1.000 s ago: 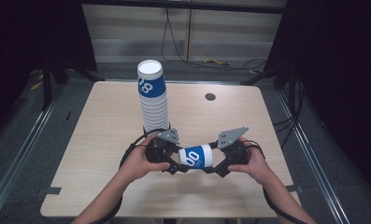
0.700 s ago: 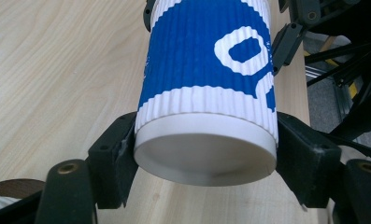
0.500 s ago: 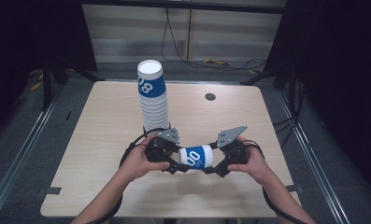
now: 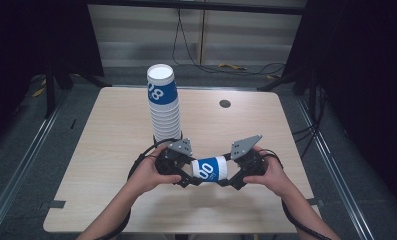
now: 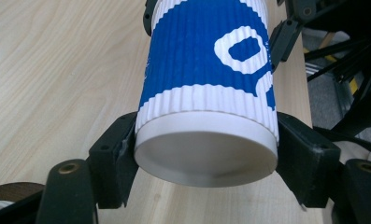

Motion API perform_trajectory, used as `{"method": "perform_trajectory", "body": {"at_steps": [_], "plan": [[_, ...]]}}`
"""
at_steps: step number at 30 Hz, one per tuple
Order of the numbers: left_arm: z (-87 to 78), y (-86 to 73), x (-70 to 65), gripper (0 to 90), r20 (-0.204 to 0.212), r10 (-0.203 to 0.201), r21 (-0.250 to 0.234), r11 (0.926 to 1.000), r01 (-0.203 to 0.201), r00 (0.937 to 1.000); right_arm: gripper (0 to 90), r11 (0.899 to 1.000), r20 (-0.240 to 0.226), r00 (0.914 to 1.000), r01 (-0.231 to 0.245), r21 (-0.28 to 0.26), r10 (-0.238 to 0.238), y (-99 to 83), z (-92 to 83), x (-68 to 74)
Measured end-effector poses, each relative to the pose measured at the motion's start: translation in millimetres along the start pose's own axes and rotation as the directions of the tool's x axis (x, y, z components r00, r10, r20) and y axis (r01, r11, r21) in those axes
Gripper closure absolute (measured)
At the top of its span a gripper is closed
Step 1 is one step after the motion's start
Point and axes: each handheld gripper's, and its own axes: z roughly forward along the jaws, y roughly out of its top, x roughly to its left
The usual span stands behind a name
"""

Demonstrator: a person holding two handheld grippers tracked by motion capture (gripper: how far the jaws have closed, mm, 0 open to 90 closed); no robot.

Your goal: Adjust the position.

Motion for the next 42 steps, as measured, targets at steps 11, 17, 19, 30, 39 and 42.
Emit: {"method": "perform_trajectory", "body": {"at_steps": [11,17,19,30,39,42], "plan": [[4.5,1.1,-3.9,21.6,-0.029,0.037,0.05,0.9981,-0.036,0.9989,17.0,0.994,0.024,0.9983,0.05,0.093,-0.053,3.9,-1.1,2.1],[8.0,-1.1,-3.8,21.1,-0.037,0.043,0.072,0.9966,-0.04,0.9984,17.2,0.992,0.031,0.9976,0.058,0.108,-0.061,4.3,-3.1,1.3],[9.2,-1.3,-4.5,20.7,-0.048,0.041,0.079,0.9962,-0.038,0.998,17.2,0.992,0.037,0.9973,0.058,0.111,-0.063,5.4,-4.3,0.9],[11.5,-4.5,-5.1,20.6,-0.051,0.029,0.092,0.9955,-0.024,0.9983,17.0,0.979,0.065,0.9957,0.052,0.197,-0.066,13.8,-5.2,-0.2],[11.4,-10.1,-4.7,20.5,-0.054,0.011,0.091,0.9959,-0.006,0.9985,16.4,0.961,0.077,0.9947,0.044,0.273,-0.067,18.7,-2.0,-2.7],[10.8,-10.9,-4.6,20.5,-0.055,0.01,0.099,0.9951,-0.005,0.9984,16.1,0.95,0.07,0.9953,0.042,0.31,-0.067,20.6,0.6,-2.0]]}}
